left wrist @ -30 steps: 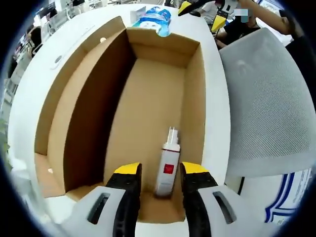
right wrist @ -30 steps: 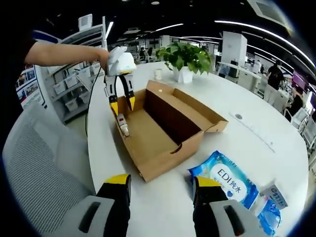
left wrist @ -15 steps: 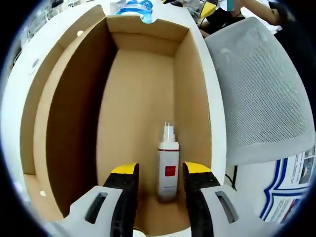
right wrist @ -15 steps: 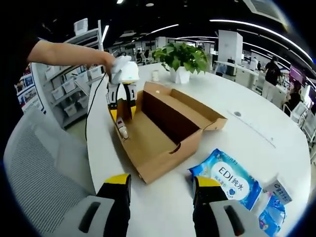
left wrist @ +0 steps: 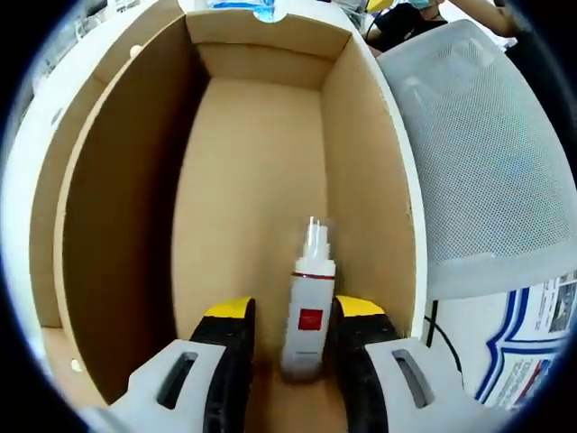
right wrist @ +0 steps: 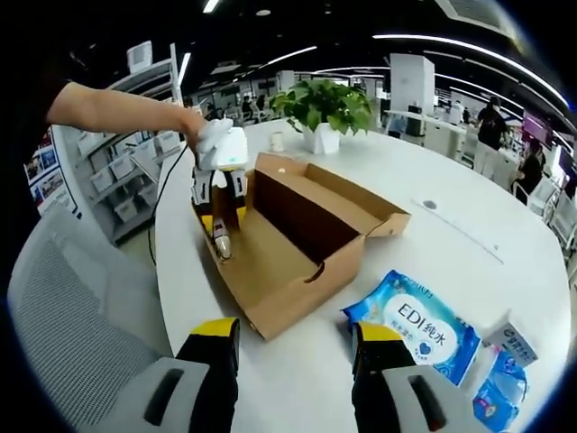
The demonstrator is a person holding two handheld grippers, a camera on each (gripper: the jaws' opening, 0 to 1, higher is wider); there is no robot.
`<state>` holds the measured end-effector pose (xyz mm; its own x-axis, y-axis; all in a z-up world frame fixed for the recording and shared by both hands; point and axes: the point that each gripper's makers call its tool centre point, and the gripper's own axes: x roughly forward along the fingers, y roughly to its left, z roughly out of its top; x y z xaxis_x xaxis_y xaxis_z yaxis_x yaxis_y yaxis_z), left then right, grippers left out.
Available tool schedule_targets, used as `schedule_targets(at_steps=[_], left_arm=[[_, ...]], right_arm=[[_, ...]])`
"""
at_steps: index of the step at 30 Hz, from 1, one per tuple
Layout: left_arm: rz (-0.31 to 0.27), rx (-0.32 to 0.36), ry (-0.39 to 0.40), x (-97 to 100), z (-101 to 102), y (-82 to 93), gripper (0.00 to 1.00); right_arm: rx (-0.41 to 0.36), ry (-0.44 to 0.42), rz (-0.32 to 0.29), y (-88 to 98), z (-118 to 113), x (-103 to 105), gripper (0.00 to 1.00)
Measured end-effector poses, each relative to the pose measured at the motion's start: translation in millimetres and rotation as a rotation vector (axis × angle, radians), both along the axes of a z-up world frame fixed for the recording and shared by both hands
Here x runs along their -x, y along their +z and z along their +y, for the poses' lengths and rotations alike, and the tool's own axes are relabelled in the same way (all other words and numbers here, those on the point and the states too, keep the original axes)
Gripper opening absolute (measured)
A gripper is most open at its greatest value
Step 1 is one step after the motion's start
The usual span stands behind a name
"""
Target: Operate the shoe box by opening the lid, removing the specified soft item, and placing it in the target area until the item is outside and the box remains undamaged.
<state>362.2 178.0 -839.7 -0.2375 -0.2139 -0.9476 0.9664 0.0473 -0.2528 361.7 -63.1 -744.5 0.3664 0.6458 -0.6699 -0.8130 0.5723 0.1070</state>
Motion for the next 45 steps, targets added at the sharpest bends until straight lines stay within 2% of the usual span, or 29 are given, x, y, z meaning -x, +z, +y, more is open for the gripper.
schedule_targets(at_steps=[1,8,18,23,25,31,39,45], left_arm=[[-0.014,0.001,0.000,-2.0,0,-1.3,0.25],[-0.049,-0.008,-0.001,-5.4,1,-5.1,0.21],[-0.072,-0.024,0.006,-4.8,1,-8.9,0.21],[-0.130,-0.020,-0.020,-12.0,1,-5.4,0.19],[-0.128,-0.029,-0.005,-13.3,3,-3.4,0.19],[-0.154,-0.026,0.054,-16.7,4,8.2,0.18],[-0.209,0.020,0.083,-23.3,-4,25.9,0.18],[-0.231,0.052,0.110,-18.6,-14,46.9,0.18]], right_arm=[[0.001,0.002,0.000,-0.2,1,0,0.49],[0.002,0.001,-0.005,0.7,0,0,0.48],[0.000,0.009,-0.006,-0.3,0,5,0.48],[-0.008,0.022,-0.017,1.6,2,7,0.47],[-0.014,0.030,-0.023,3.5,4,7,0.47],[-0.033,0.036,-0.042,10.5,6,8,0.47],[-0.055,0.011,-0.027,17.1,6,9,0.46],[-0.076,-0.002,-0.004,23.2,10,13,0.46]])
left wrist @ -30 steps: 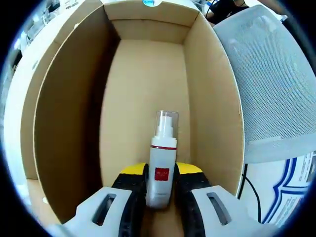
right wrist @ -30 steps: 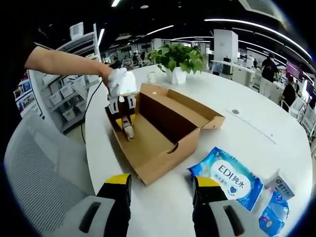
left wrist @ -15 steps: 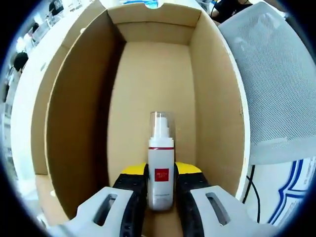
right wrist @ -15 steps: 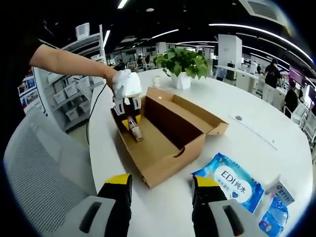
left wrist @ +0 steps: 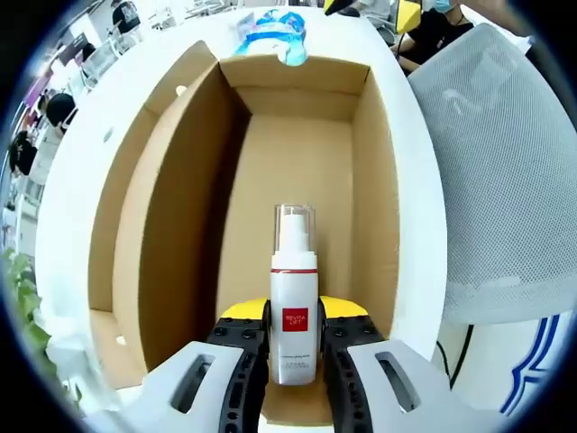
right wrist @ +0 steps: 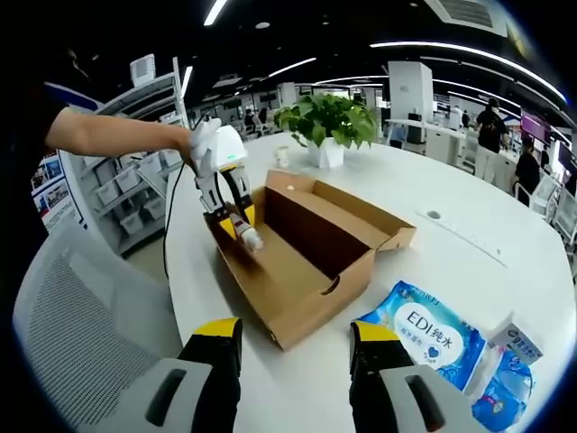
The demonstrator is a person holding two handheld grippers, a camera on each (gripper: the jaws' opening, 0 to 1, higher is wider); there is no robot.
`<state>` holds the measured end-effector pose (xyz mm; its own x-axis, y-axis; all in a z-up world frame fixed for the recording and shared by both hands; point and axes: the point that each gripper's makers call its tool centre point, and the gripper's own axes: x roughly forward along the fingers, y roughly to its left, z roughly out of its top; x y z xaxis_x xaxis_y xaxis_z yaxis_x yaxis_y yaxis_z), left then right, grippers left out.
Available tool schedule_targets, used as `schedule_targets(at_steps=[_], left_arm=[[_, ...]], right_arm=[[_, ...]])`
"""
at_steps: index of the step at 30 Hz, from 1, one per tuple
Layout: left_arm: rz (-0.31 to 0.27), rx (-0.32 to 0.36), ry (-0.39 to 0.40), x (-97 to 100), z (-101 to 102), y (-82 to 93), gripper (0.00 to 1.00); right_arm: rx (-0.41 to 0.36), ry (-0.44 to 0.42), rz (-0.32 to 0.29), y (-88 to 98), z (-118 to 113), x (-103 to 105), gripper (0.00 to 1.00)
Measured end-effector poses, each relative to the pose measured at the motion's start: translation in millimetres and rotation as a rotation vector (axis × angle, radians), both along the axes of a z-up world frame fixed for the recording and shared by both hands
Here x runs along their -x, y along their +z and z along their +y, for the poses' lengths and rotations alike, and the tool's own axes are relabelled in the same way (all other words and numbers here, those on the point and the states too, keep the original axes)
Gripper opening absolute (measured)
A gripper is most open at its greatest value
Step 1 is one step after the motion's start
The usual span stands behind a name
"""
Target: Operate the shoe box by opening the lid, removing the specified soft item, and placing it in the target area until the item is outside and the box remains undamaged.
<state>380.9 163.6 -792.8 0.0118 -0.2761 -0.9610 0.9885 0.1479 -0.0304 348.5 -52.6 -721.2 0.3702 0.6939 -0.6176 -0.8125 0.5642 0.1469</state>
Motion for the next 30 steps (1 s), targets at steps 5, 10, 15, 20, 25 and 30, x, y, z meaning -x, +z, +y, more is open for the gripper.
schedule_targets(at_steps=[5,10,15,20,25,30], left_arm=[[-0.053,0.056,0.021,-0.1,-13,21.0,0.18],[-0.100,0.121,0.021,3.2,-29,42.7,0.18],[-0.158,0.152,0.008,6.1,-41,58.2,0.18],[-0.217,0.187,-0.005,7.3,-54,71.9,0.19],[-0.271,0.214,-0.035,10.7,-68,80.8,0.19],[-0.324,0.241,-0.060,14.5,-83,88.9,0.19]], right_arm=[[-0.027,-0.034,0.022,8.0,4,0,0.44],[-0.078,-0.115,0.067,16.0,6,-4,0.42],[-0.095,-0.153,0.068,21.2,7,-7,0.41],[-0.143,-0.187,0.092,27.6,14,-7,0.41],[-0.209,-0.206,0.122,33.9,25,-5,0.41],[-0.263,-0.216,0.154,38.3,37,-4,0.40]])
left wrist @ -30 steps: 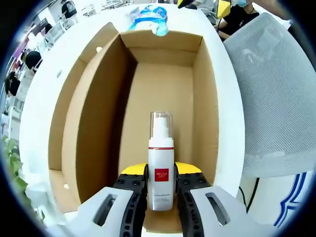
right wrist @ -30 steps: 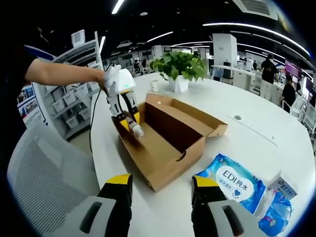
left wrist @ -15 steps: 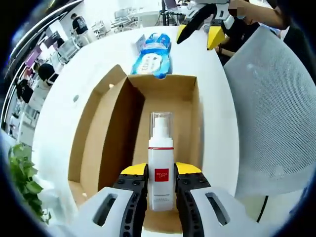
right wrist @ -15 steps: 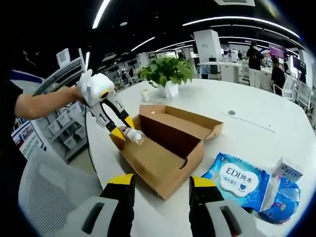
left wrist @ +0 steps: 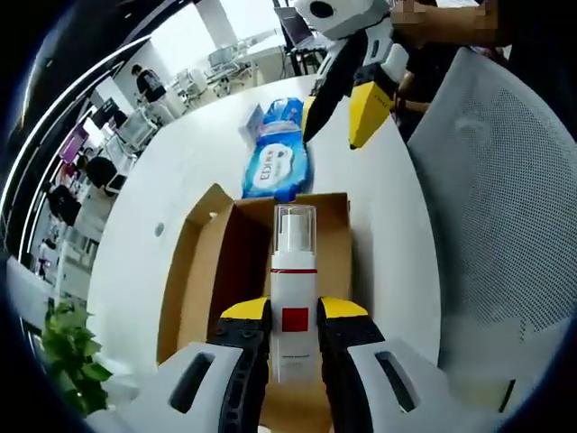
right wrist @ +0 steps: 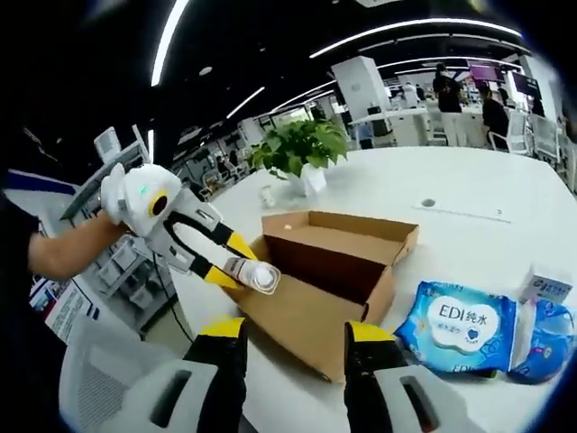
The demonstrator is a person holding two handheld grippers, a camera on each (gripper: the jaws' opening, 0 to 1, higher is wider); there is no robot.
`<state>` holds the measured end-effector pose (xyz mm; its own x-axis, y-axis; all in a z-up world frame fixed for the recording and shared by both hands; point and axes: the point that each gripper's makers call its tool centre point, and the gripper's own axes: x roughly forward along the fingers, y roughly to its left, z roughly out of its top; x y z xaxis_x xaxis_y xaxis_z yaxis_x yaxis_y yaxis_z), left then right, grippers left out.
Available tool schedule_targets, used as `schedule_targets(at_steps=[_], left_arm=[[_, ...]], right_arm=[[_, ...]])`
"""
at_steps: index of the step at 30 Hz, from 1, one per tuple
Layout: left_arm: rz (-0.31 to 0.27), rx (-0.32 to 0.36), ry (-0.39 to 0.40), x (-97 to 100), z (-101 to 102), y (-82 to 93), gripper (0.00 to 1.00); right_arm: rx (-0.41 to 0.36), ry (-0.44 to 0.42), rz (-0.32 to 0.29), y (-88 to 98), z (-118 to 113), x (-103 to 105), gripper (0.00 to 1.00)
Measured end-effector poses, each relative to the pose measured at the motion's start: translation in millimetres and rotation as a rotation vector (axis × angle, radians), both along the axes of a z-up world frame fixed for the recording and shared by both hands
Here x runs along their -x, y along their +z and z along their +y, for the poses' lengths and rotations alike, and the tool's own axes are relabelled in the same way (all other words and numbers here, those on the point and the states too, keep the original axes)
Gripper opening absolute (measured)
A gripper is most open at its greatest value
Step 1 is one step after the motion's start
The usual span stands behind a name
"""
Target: Operate the shoe box by opening the lid, removing the specified soft item, and placing it in the target area until the item is outside and the box remains undamaged.
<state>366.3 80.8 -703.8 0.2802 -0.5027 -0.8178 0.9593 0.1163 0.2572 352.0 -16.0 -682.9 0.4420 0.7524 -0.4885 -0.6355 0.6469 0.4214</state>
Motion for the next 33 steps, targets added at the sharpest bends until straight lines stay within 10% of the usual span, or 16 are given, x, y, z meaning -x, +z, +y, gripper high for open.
schedule_targets(at_steps=[33], left_arm=[[-0.270,0.130,-0.167,14.7,-61,17.1,0.19]], right_arm=[[-0.199,-0.036,0.114,17.5,19,4,0.18]])
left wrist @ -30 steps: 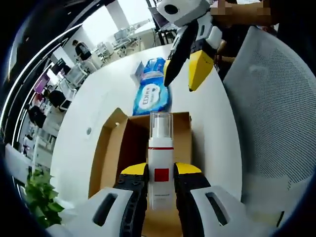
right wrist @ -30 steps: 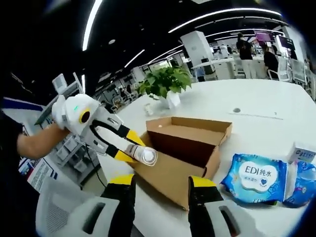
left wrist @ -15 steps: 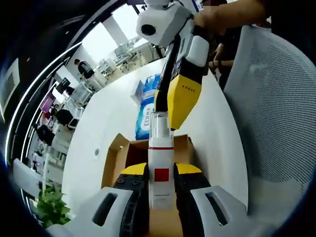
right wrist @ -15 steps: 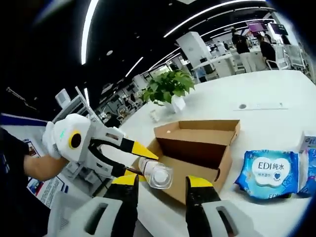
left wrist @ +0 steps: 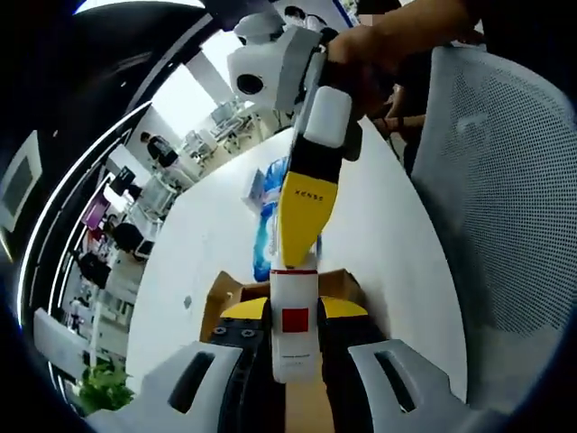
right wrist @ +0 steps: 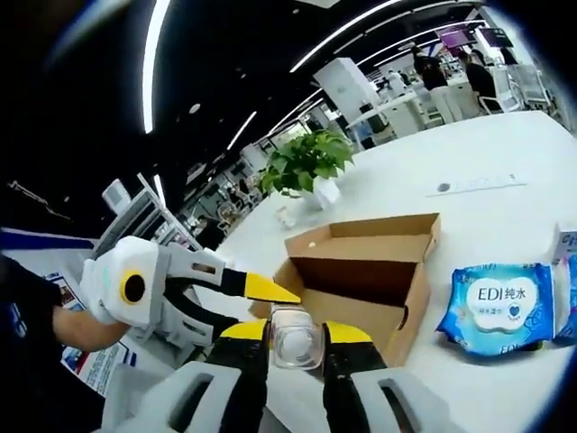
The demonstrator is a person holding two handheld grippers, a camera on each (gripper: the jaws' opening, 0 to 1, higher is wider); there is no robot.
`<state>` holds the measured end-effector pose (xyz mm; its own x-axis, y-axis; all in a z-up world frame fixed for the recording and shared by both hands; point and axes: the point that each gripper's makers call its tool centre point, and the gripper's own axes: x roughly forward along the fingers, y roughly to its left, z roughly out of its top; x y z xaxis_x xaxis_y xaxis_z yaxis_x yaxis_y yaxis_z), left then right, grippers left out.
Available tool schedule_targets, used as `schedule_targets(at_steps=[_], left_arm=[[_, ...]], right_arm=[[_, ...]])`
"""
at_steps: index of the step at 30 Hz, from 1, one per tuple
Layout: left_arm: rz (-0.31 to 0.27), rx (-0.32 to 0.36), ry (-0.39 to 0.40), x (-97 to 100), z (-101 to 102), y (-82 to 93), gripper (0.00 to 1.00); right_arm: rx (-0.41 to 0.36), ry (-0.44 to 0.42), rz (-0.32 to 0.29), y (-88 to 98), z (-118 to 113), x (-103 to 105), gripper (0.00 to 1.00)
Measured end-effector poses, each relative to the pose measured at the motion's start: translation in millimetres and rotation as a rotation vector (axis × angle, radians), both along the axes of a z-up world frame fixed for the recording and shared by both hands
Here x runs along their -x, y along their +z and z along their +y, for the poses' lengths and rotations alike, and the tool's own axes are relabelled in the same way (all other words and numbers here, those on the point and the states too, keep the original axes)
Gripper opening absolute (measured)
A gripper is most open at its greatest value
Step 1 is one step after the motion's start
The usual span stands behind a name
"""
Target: Operate the shoe box by opening the lid, removing the specified soft item, and placing it in the target area until the item is outside and the box remains undamaged.
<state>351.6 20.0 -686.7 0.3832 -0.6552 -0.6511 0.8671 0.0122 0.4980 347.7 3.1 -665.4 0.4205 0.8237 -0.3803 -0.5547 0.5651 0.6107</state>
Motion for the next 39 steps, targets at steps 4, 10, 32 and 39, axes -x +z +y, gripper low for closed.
schedule_targets(at_steps=[4,10,32,39], left_arm=[[-0.015,0.001,-0.007,-1.7,-1,-0.7,0.19],[-0.029,-0.009,-0.034,-2.4,-3,-3.1,0.20],[0.160,0.132,0.134,-10.3,11,5.1,0.41],[0.278,0.204,0.282,-9.4,28,4.6,0.51]], right_arm=[[-0.007,-0.013,0.009,0.4,0,0,0.17],[0.018,-0.013,0.010,-2.0,-3,1,0.16],[0.139,0.066,-0.107,13.0,-27,-13,0.16],[0.265,0.159,-0.233,22.5,-41,-25,0.16]])
